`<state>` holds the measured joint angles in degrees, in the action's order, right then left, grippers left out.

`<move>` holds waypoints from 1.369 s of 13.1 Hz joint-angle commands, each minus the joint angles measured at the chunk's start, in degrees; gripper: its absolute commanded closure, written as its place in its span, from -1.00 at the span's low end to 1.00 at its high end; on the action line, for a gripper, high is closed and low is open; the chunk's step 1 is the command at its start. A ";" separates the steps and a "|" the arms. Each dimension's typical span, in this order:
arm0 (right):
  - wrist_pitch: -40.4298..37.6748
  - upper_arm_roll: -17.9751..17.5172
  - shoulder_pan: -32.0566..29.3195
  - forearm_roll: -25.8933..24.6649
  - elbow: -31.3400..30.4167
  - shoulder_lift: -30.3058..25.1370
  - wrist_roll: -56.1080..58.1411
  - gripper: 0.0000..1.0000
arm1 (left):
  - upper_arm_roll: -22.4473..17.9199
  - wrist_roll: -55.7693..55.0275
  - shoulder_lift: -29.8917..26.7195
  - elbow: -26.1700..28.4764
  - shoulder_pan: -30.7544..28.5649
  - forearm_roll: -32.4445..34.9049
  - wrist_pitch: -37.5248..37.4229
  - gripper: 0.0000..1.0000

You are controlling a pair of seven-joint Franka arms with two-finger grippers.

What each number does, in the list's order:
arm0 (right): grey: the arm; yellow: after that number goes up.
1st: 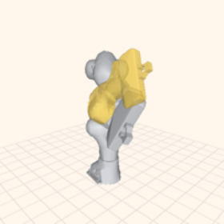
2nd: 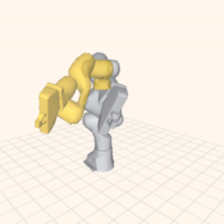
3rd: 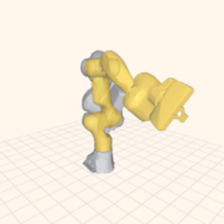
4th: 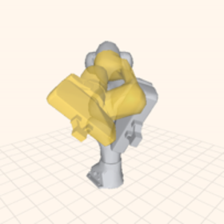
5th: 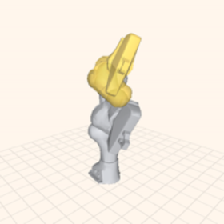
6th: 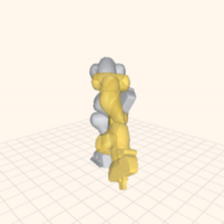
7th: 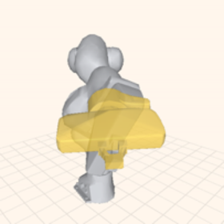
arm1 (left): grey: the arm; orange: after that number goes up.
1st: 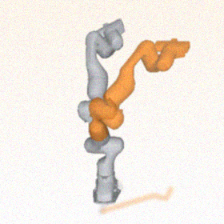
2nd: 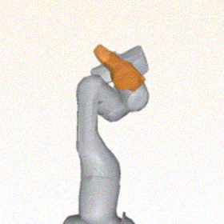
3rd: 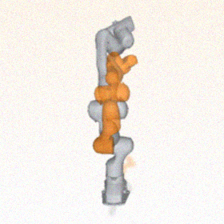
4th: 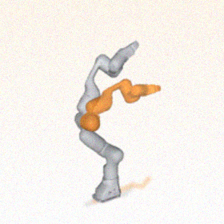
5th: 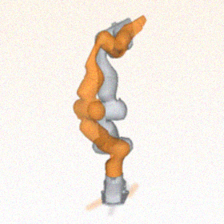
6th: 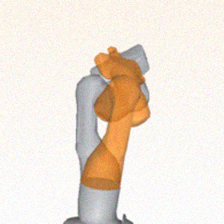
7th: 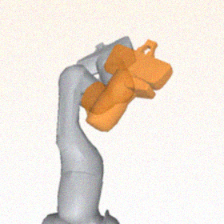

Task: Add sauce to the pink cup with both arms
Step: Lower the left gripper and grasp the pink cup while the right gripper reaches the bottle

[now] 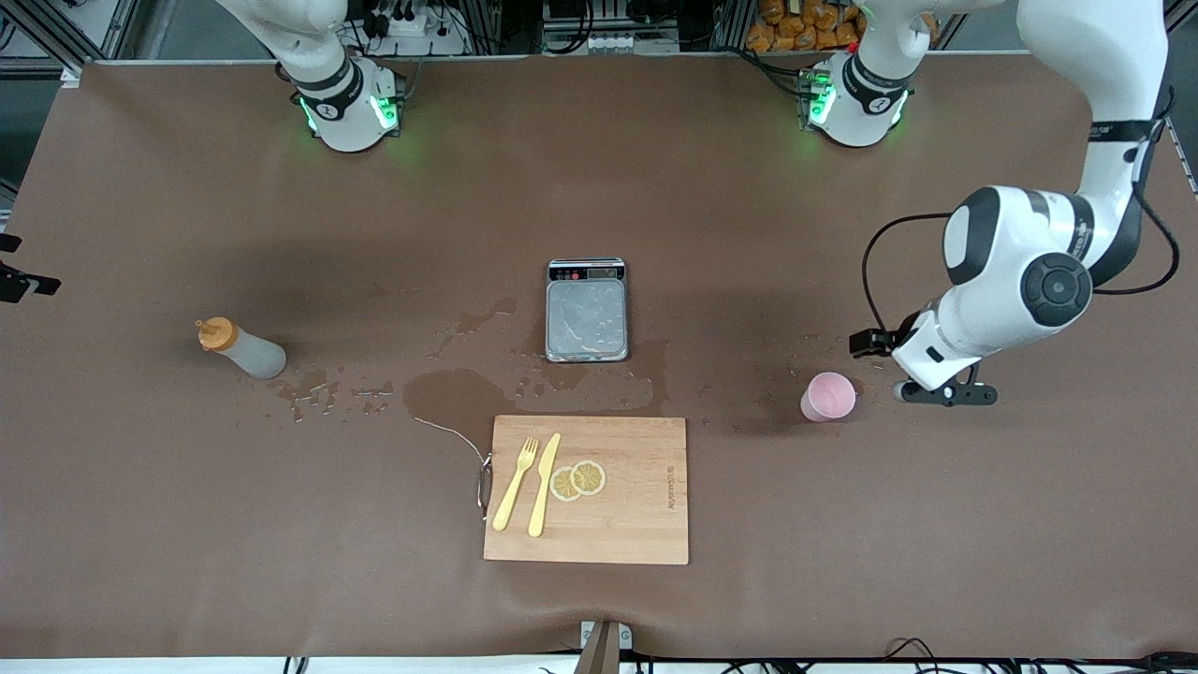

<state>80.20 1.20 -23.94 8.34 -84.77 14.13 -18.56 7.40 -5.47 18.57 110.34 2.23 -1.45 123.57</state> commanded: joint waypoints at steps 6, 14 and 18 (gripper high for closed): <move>-0.75 -1.02 -6.73 4.92 0.92 8.53 -1.57 -1.00 | 0.07 -0.68 9.90 -5.48 0.49 -1.10 7.65 -1.00; -0.66 -1.02 -13.85 20.48 0.92 18.38 -10.36 -1.00 | -0.19 -2.26 14.04 -6.36 2.08 -0.13 8.88 1.00; -0.48 -1.02 -14.12 20.92 0.92 21.37 -13.69 -1.00 | -0.11 -2.52 13.69 -6.72 2.08 0.05 8.88 1.00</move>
<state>80.25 1.12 -37.03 27.94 -84.97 34.19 -29.09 7.50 -6.97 32.26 104.45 4.07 -1.45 132.44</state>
